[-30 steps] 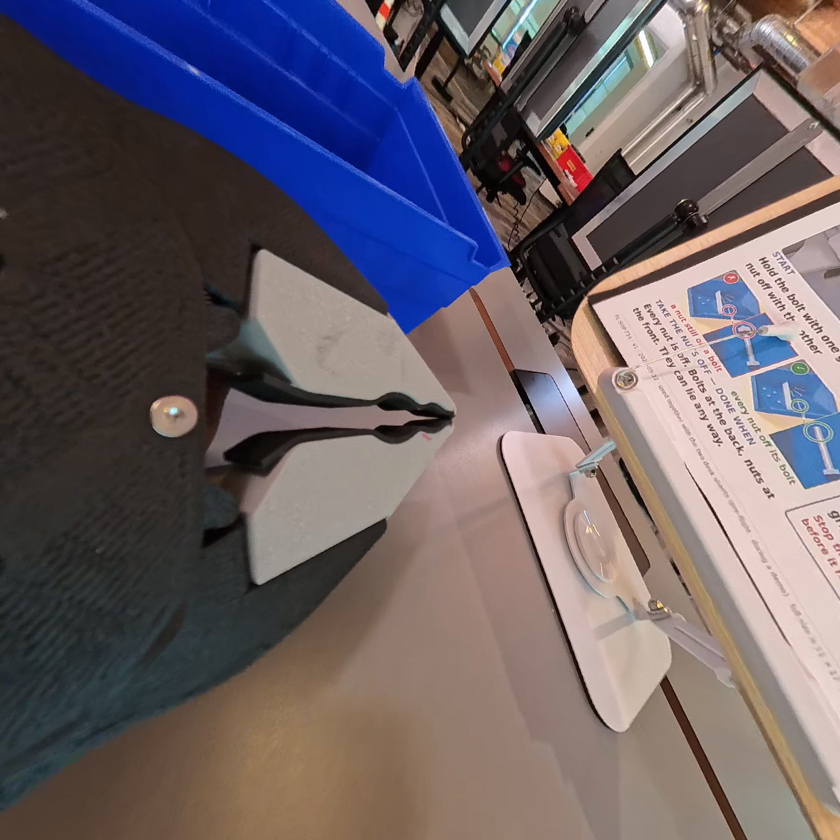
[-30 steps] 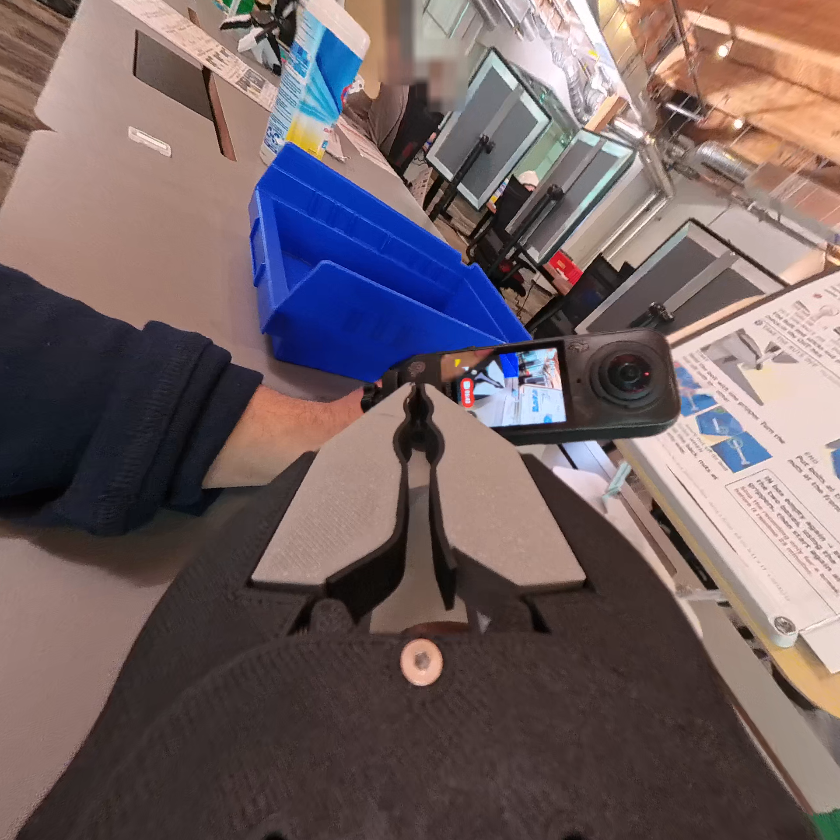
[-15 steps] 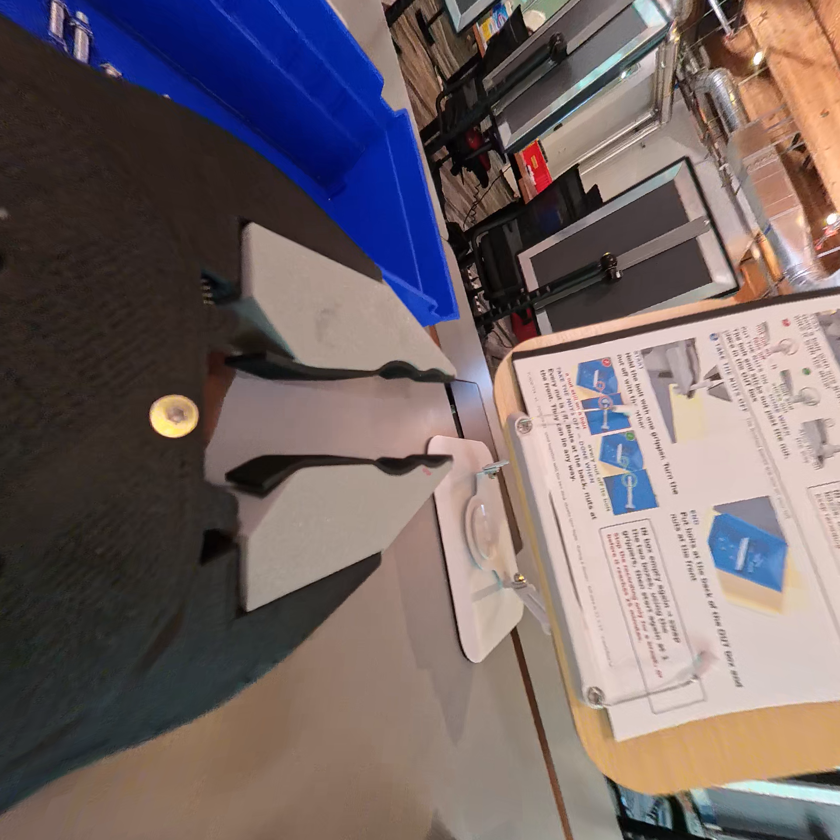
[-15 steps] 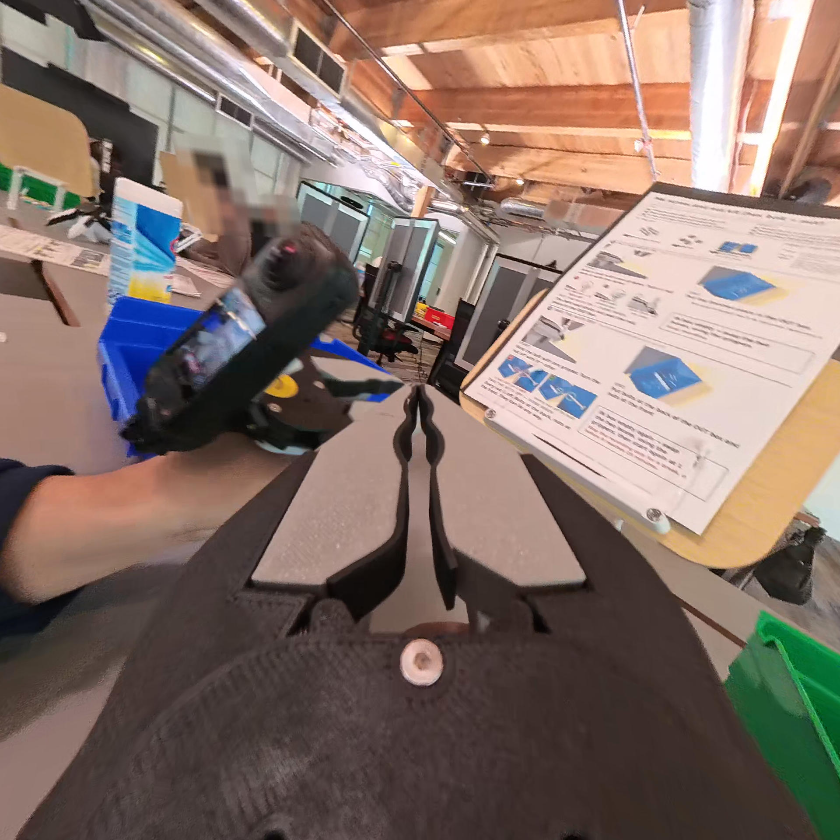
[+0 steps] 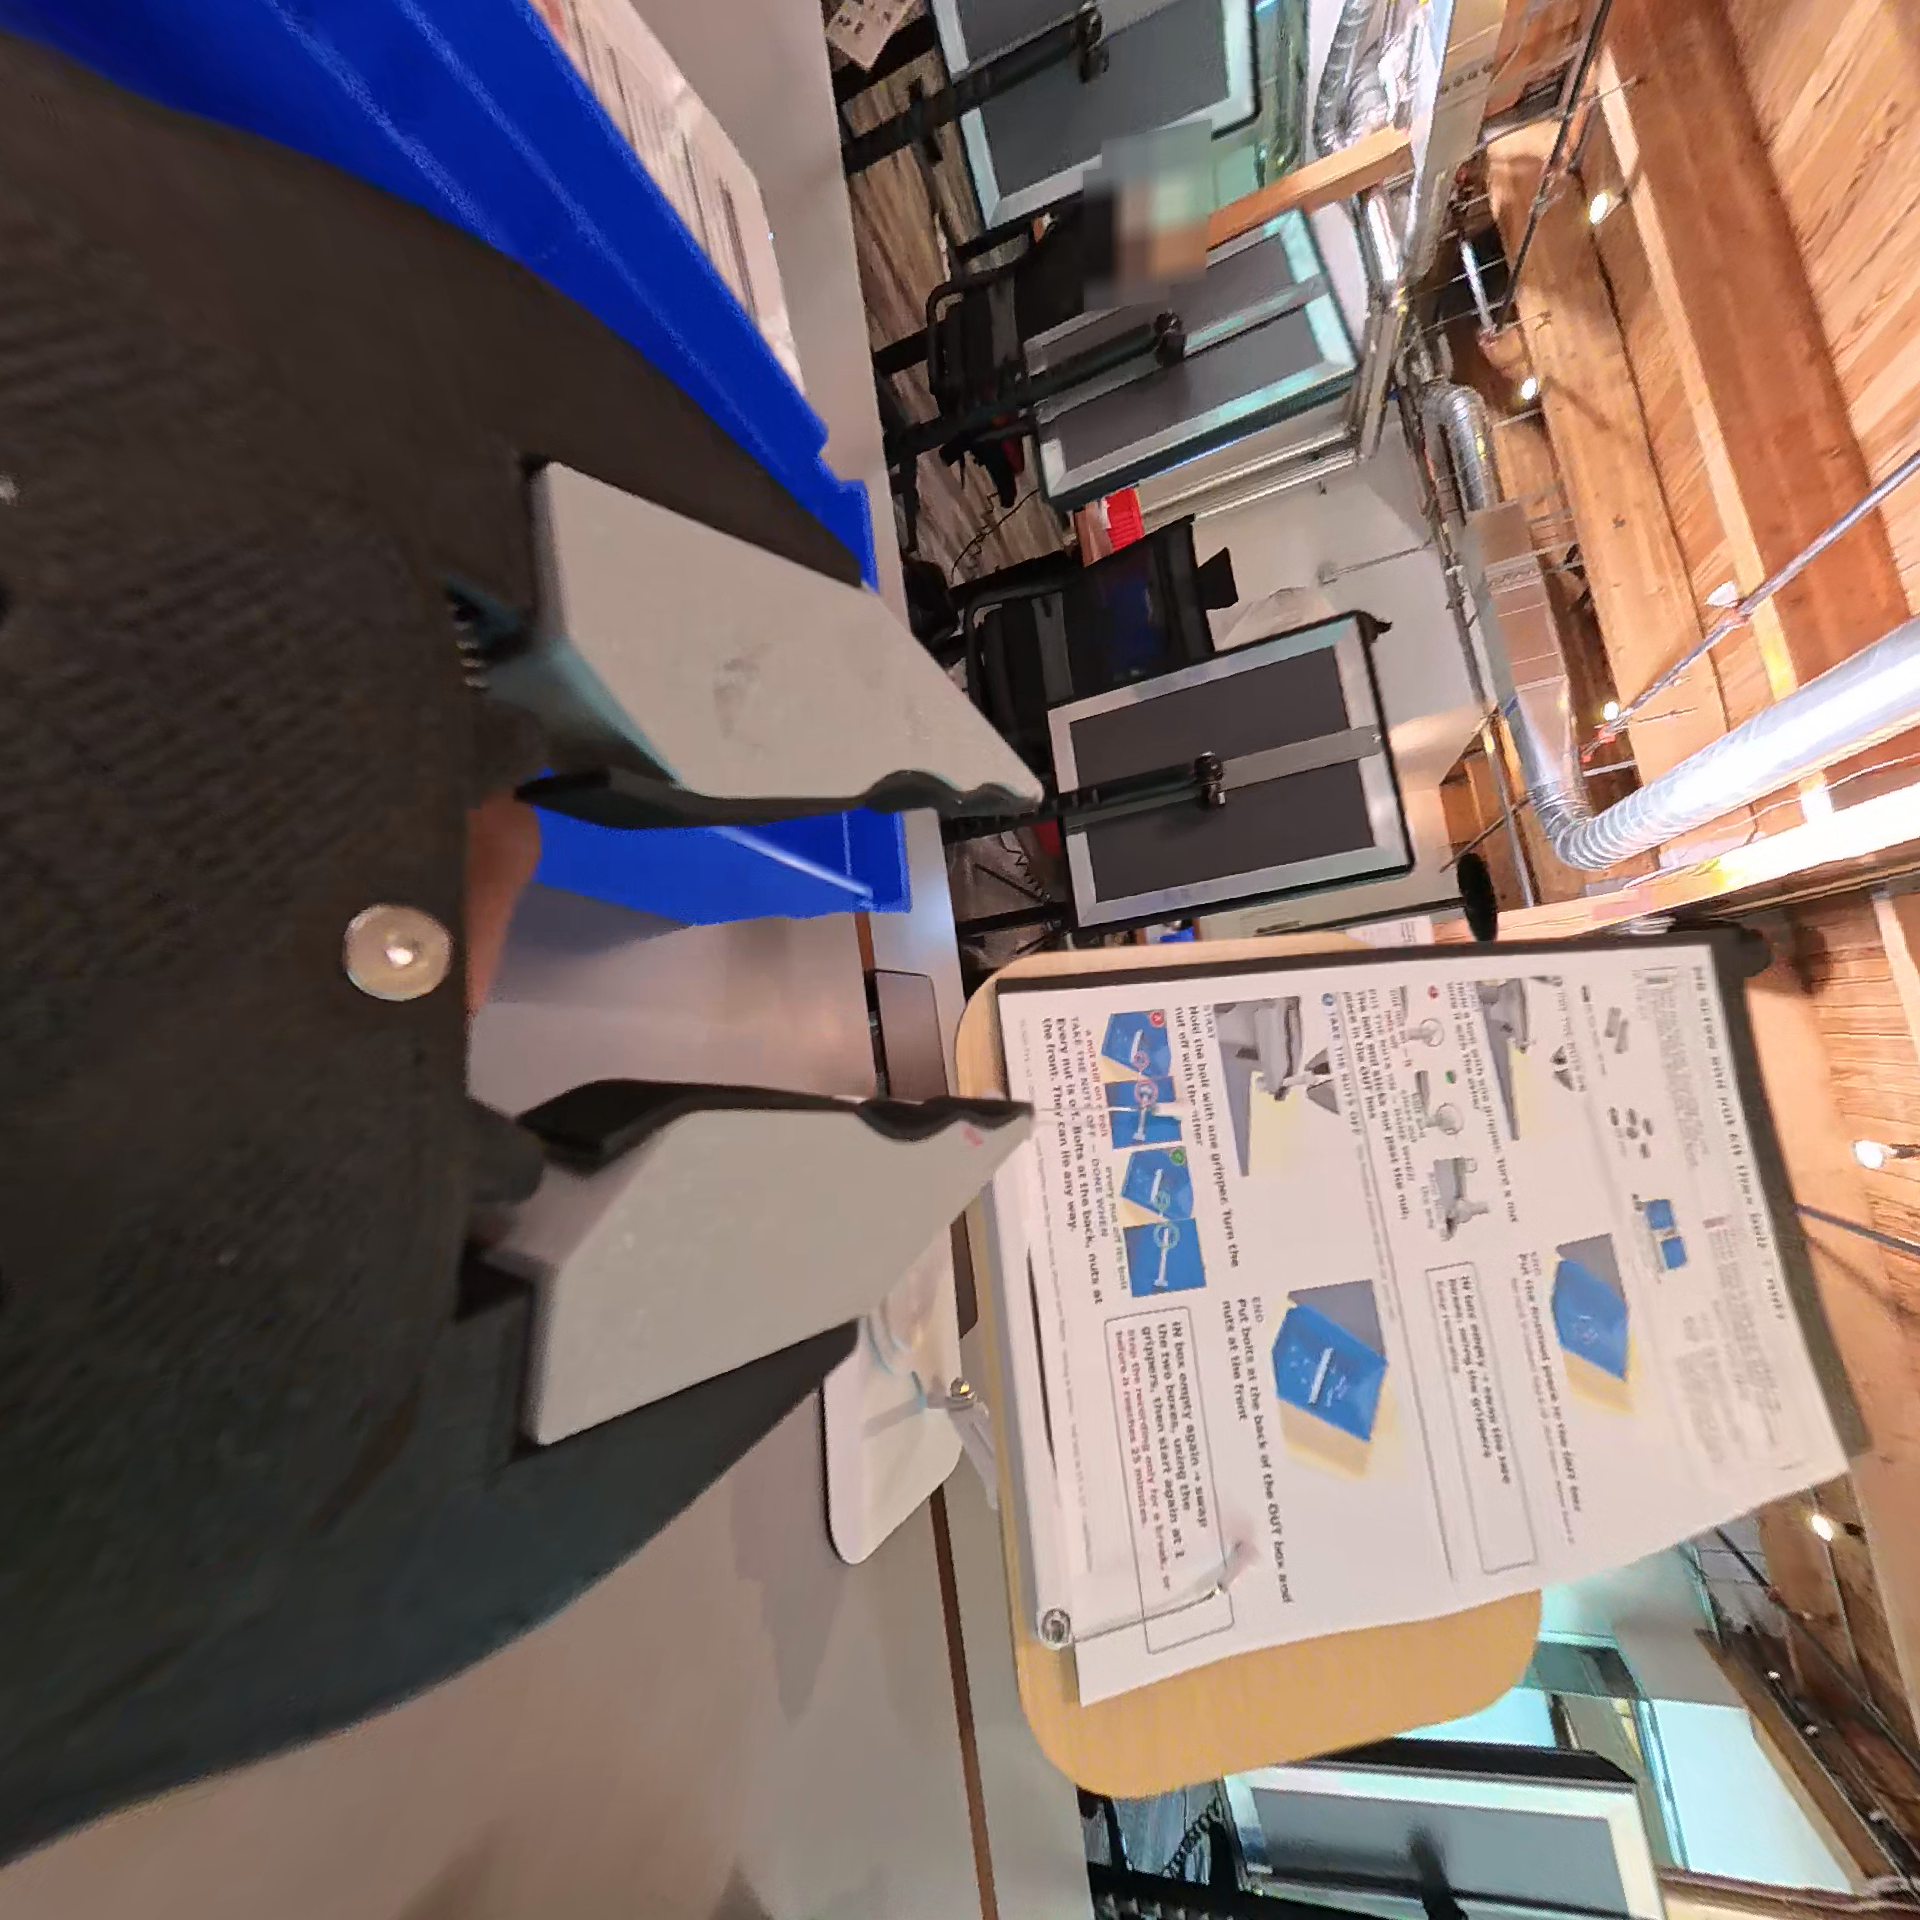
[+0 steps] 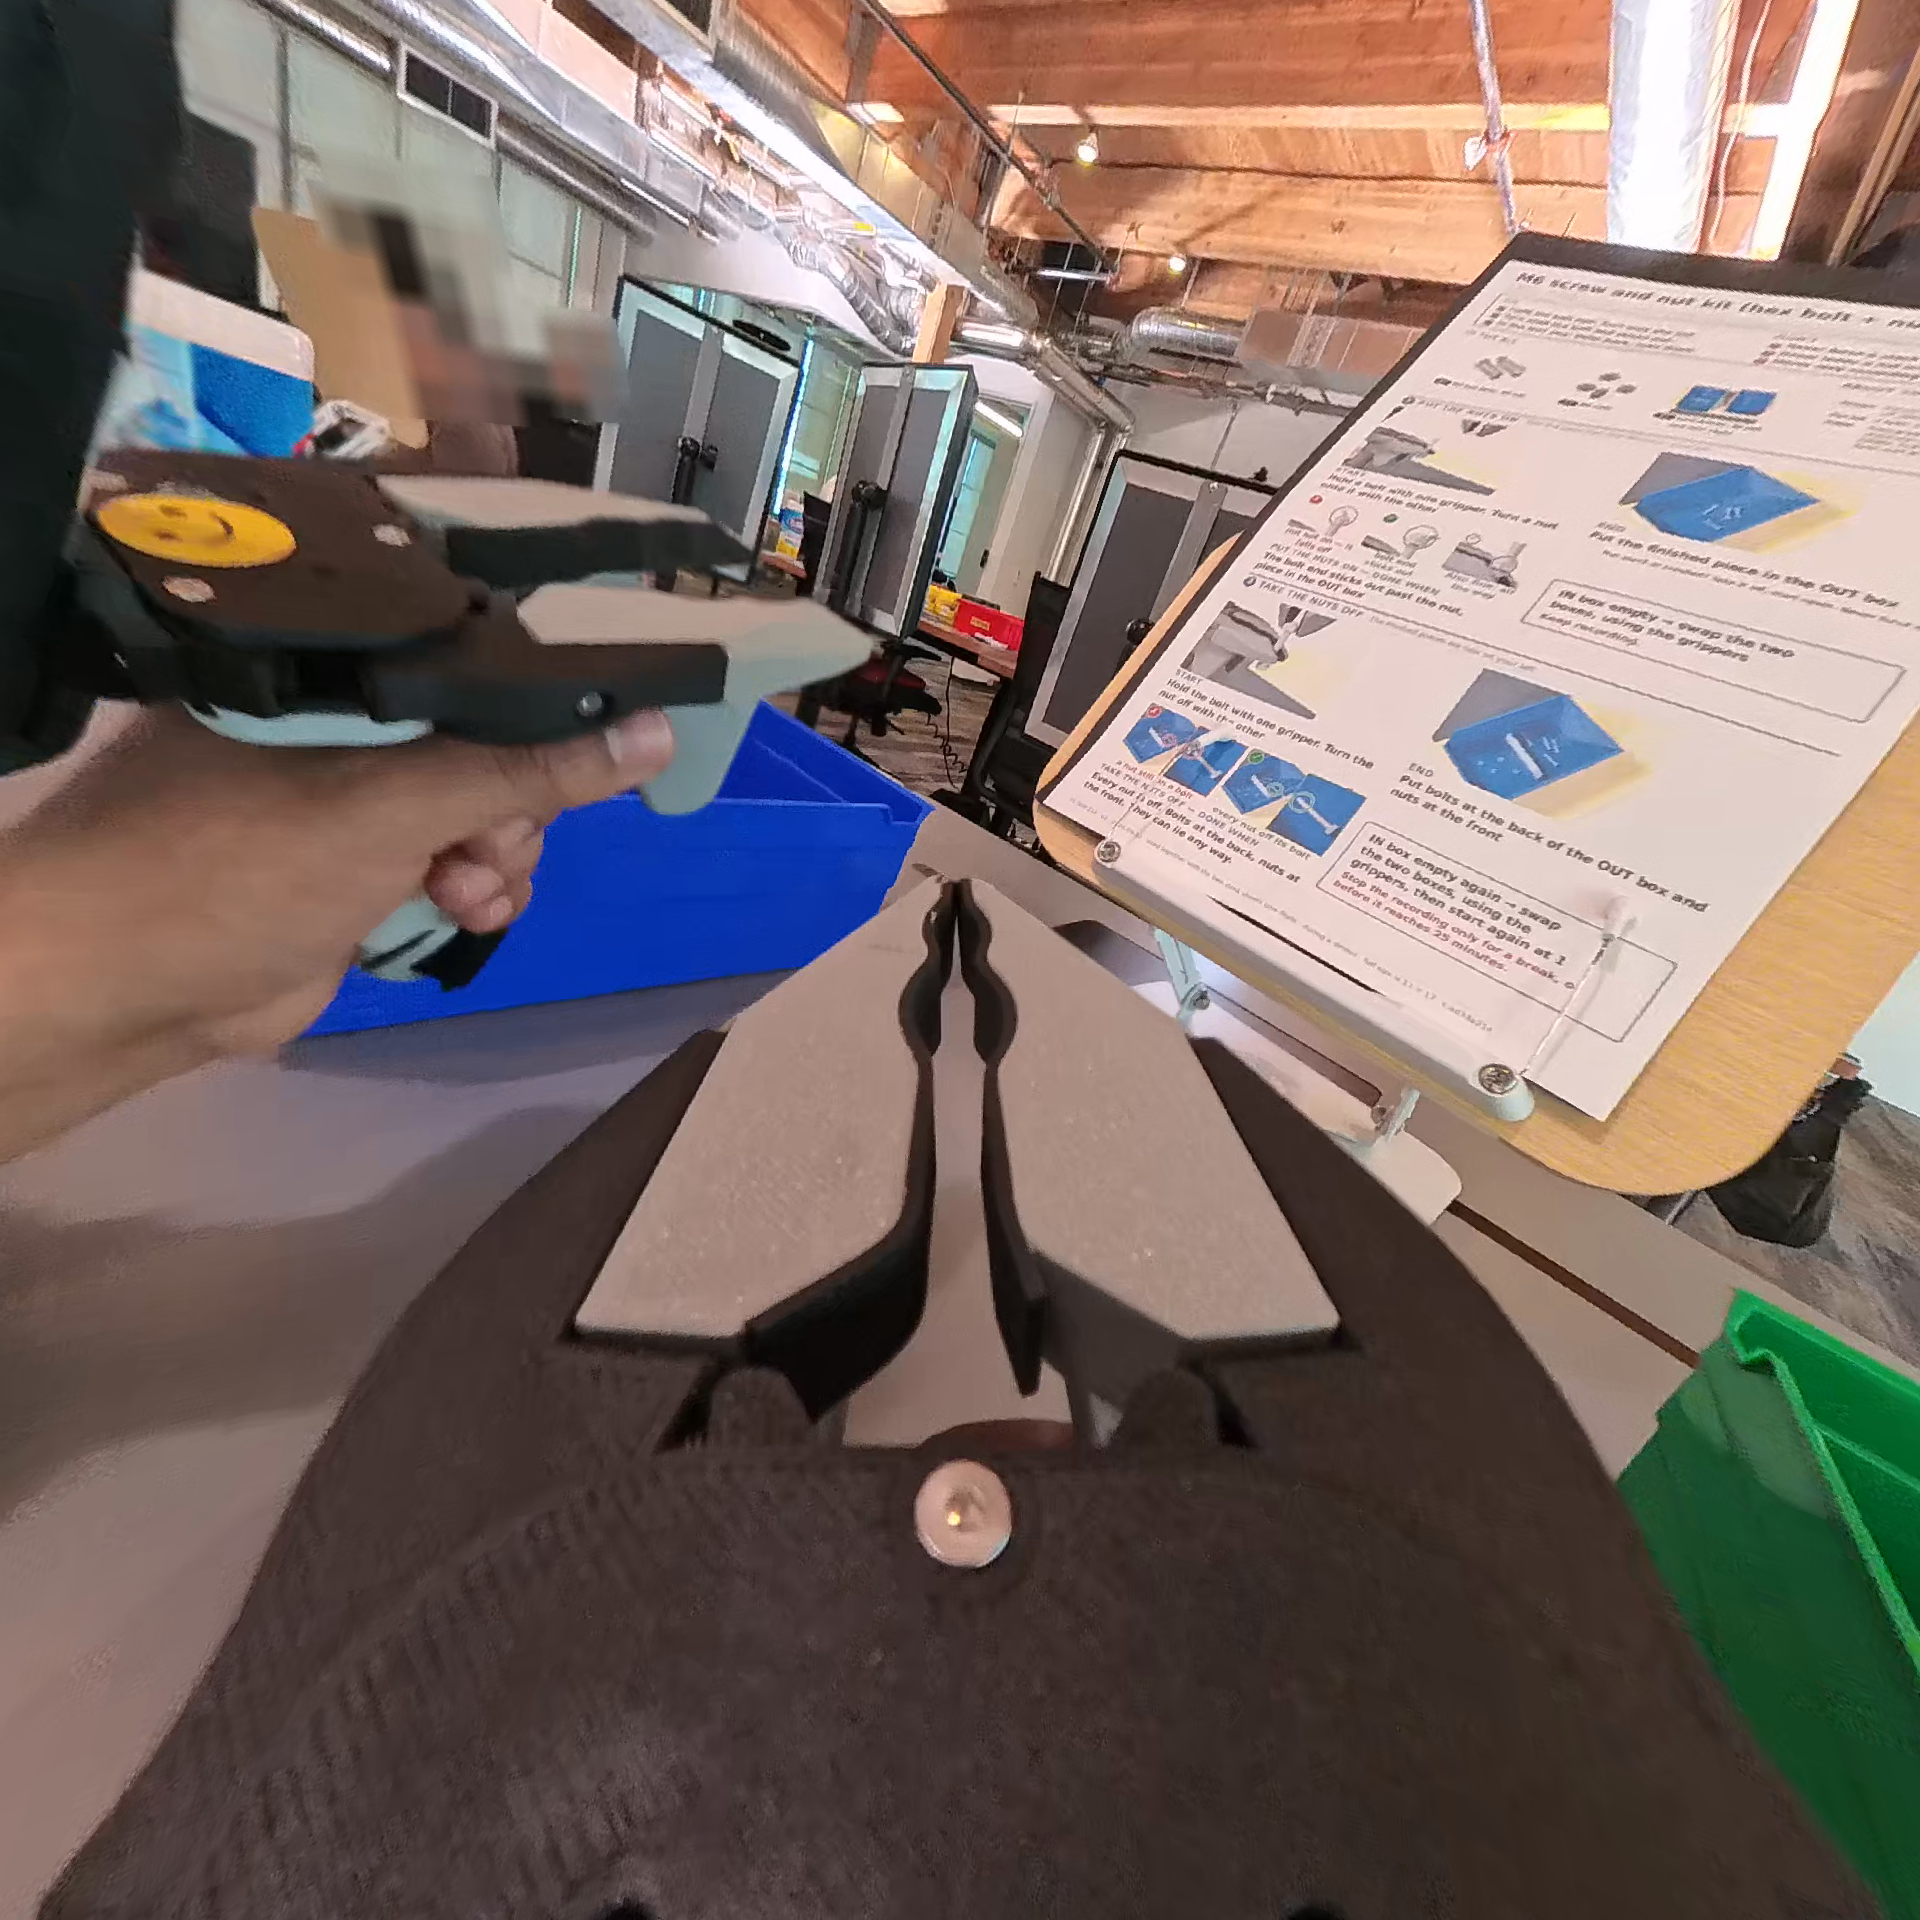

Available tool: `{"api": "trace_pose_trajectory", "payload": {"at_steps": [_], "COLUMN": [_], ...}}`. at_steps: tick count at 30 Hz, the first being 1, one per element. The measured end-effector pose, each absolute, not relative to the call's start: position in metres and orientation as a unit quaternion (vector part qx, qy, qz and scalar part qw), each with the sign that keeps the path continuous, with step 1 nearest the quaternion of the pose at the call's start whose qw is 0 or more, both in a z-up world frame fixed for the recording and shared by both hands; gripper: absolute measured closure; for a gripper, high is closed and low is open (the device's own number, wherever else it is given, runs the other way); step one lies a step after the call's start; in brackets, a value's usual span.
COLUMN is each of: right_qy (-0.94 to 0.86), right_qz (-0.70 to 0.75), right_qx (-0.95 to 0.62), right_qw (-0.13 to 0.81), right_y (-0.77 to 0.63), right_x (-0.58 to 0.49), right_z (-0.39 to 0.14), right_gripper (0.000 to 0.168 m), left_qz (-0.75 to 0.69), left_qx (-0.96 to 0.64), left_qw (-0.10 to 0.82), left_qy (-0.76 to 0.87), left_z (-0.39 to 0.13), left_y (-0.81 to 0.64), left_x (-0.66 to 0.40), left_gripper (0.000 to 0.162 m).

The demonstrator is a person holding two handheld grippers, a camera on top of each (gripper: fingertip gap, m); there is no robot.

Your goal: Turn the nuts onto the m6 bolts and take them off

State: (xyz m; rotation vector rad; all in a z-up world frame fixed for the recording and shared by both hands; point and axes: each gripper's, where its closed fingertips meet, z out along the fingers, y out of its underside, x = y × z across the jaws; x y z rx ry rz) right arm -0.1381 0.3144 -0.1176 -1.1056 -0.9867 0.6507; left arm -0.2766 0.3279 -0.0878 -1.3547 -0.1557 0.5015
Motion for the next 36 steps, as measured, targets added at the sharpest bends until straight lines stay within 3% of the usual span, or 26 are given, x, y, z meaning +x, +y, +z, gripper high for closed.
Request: {"api": "trace_pose_trajectory", "payload": {"at_steps": [20, 23, 29, 36], "right_qy": [-0.445, -0.430, -0.421, -0.446], "right_qz": [0.267, 0.275, 0.295, 0.277], "right_qx": [-0.578, -0.595, -0.603, -0.604], "right_qw": [0.630, 0.621, 0.610, 0.600], "right_y": [0.342, 0.348, 0.349, 0.347], "right_x": [-0.143, -0.141, -0.140, -0.147], "right_z": [-0.153, -0.156, -0.157, -0.167], "right_gripper": [0.168, 0.148, 0.146, 0.147], "left_qz": [0.231, 0.239, 0.224, 0.188], "left_qx": [-0.635, -0.651, -0.752, -0.878], "left_qw": [0.735, 0.717, 0.617, 0.439], "left_qy": [-0.062, -0.069, -0.062, -0.029], "left_z": [-0.029, -0.029, -0.069, -0.174], "left_y": [0.249, 0.241, 0.254, 0.265], "left_x": [-0.336, -0.362, -0.419, -0.457], "left_gripper": [0.101, 0.103, 0.102, 0.102]}}
